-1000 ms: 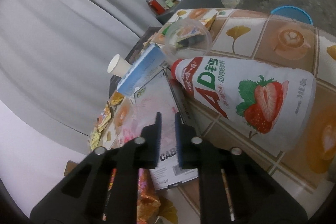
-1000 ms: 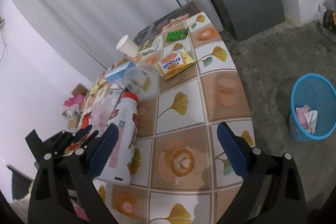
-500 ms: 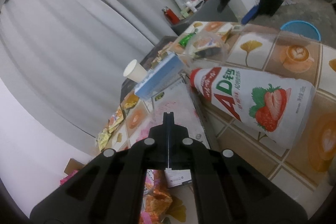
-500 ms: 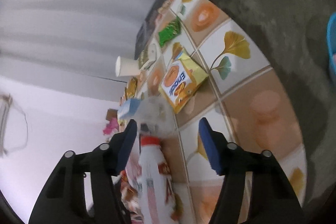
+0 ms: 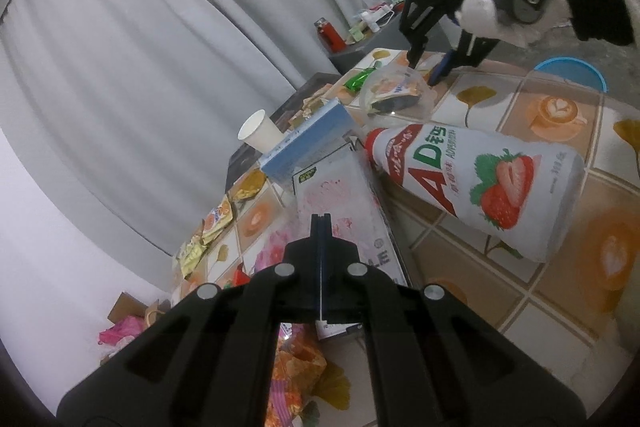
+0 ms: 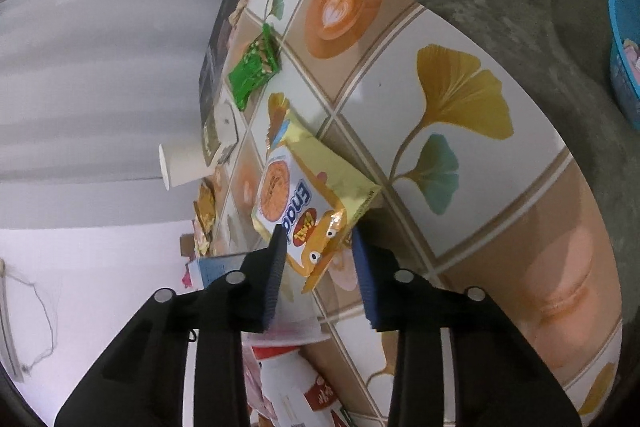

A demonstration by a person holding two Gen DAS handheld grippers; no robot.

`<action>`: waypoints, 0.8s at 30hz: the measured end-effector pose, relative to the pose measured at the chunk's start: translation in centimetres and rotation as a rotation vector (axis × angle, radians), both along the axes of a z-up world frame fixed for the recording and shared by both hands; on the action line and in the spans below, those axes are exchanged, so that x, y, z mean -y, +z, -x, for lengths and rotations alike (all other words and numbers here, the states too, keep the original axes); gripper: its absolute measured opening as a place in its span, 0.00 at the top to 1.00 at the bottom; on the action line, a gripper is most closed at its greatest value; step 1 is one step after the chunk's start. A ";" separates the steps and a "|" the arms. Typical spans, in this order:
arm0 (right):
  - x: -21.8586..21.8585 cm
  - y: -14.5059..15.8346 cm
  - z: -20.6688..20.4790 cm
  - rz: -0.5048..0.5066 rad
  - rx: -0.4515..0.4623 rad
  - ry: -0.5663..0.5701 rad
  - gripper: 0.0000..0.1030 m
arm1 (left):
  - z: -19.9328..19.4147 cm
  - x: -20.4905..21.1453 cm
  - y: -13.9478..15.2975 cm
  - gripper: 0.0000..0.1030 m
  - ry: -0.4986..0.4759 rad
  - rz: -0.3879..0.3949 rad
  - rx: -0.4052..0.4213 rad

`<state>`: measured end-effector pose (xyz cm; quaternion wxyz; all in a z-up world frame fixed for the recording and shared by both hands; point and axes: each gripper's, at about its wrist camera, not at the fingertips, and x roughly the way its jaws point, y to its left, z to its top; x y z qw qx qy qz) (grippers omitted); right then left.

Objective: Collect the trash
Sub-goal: 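Close the left tool on the clear plastic packaging while the right tool grasps the yellow snack packet, then lift the clear packaging with the left tool while the right tool lifts the snack packet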

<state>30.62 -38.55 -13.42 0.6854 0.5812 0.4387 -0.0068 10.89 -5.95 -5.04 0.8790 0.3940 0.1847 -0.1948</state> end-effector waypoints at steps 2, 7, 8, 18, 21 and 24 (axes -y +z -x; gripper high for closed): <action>0.2 -0.4 -0.1 -0.011 -0.008 -0.009 0.81 | 0.0 -0.1 -0.1 1.00 -0.005 0.003 -0.014; 0.5 -0.9 0.0 -0.012 -0.010 -0.015 0.93 | -0.6 -0.2 -0.5 0.70 0.013 0.009 -0.057; 0.5 -0.9 0.0 -0.009 -0.009 -0.017 0.94 | -0.9 -0.3 -0.4 0.69 0.022 0.018 -0.067; 2.1 -0.9 2.1 -0.008 0.067 -0.055 0.96 | -8.0 -7.3 2.7 0.62 0.254 0.473 -0.509; 2.9 -0.6 3.1 -0.016 0.096 -0.073 0.96 | -9.8 -10.5 2.3 0.62 0.338 0.671 -0.697; 3.5 -0.8 3.8 -0.035 0.118 -0.080 0.96 | -11.7 -13.1 0.9 0.62 0.437 0.841 -0.863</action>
